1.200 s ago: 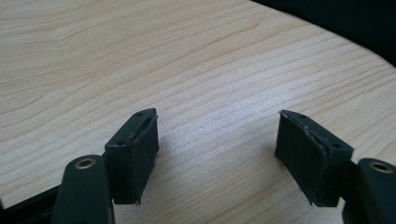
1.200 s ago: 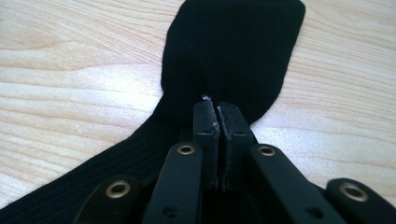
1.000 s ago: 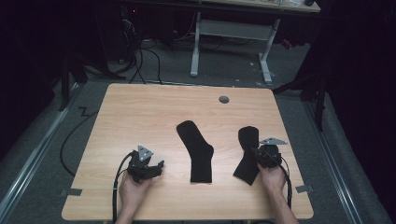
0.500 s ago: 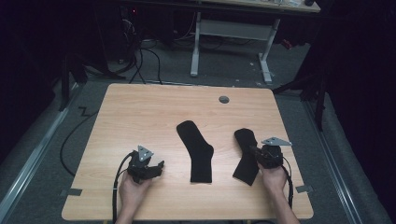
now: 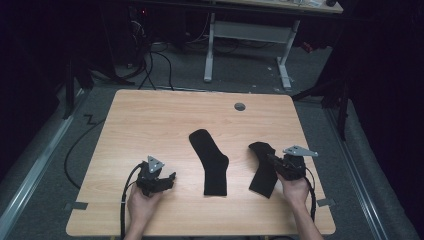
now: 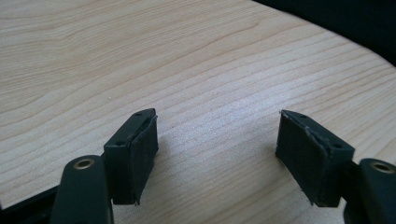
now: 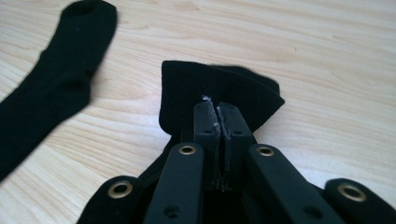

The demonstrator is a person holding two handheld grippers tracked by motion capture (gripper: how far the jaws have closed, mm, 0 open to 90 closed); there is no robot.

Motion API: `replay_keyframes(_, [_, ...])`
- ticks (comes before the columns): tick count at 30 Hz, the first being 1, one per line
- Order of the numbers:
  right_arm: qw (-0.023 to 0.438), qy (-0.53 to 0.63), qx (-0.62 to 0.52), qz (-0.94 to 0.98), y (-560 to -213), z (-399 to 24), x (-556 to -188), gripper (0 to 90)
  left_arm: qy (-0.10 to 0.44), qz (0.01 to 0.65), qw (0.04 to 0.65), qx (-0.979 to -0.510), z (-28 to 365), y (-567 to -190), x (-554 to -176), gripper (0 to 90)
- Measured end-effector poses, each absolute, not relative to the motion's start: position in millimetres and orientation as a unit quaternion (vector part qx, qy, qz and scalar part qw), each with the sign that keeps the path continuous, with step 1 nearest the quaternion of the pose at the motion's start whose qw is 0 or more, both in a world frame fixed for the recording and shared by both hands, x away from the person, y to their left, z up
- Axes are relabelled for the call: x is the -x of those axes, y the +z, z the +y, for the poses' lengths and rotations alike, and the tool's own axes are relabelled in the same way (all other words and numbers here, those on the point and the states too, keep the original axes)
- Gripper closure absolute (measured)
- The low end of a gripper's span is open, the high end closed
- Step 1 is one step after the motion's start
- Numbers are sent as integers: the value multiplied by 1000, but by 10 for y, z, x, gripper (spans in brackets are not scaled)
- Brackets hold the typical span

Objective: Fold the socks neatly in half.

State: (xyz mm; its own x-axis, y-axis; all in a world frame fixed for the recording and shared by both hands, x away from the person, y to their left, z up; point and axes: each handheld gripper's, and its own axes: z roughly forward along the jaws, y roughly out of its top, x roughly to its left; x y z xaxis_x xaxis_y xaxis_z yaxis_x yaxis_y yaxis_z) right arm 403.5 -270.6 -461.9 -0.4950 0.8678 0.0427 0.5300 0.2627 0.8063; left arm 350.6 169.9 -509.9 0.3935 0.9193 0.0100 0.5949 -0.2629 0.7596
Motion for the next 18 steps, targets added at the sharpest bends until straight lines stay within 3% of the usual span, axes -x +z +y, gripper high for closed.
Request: replay_keyframes(18, [210, 423, -428, 771, -4314, -2488, -3998, 877, 234, 498, 347, -759, 1700, -5099, -3506, 298])
